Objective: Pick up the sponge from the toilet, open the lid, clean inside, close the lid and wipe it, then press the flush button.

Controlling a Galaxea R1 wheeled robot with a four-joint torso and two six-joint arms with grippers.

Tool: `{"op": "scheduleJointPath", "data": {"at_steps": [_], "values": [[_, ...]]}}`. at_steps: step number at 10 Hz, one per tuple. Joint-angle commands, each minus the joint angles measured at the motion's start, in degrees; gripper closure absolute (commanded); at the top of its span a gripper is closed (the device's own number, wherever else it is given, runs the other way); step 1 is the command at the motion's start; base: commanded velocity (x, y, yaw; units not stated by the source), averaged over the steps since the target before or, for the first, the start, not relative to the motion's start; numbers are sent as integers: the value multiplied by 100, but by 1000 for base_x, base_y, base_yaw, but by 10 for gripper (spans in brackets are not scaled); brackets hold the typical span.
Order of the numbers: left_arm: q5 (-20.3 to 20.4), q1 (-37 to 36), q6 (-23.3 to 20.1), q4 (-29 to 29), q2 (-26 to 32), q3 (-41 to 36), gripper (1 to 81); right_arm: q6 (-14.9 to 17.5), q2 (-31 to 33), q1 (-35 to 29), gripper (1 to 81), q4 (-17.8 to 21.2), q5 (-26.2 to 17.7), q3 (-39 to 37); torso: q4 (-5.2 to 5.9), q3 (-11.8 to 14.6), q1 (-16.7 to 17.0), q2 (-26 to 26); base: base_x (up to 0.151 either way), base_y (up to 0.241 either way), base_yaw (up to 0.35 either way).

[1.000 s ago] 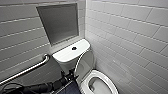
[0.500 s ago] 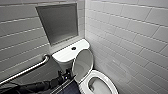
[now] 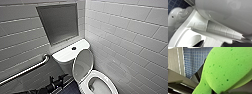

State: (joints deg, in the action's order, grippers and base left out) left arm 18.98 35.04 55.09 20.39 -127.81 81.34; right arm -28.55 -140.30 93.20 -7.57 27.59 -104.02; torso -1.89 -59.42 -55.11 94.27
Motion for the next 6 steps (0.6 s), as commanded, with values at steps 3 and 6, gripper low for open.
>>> {"op": "scheduleJointPath", "data": {"at_steps": [3,6], "values": [[-1552,714,-60,-4391,904,-1406,10,78,271,20,811,-201,-271,84,0,0,0,0,0,0,0],[-1968,2157,-60,-6361,1116,-1744,10,78,369,11,811,-780,-271,173,0,0,0,0,0,0,0]]}}
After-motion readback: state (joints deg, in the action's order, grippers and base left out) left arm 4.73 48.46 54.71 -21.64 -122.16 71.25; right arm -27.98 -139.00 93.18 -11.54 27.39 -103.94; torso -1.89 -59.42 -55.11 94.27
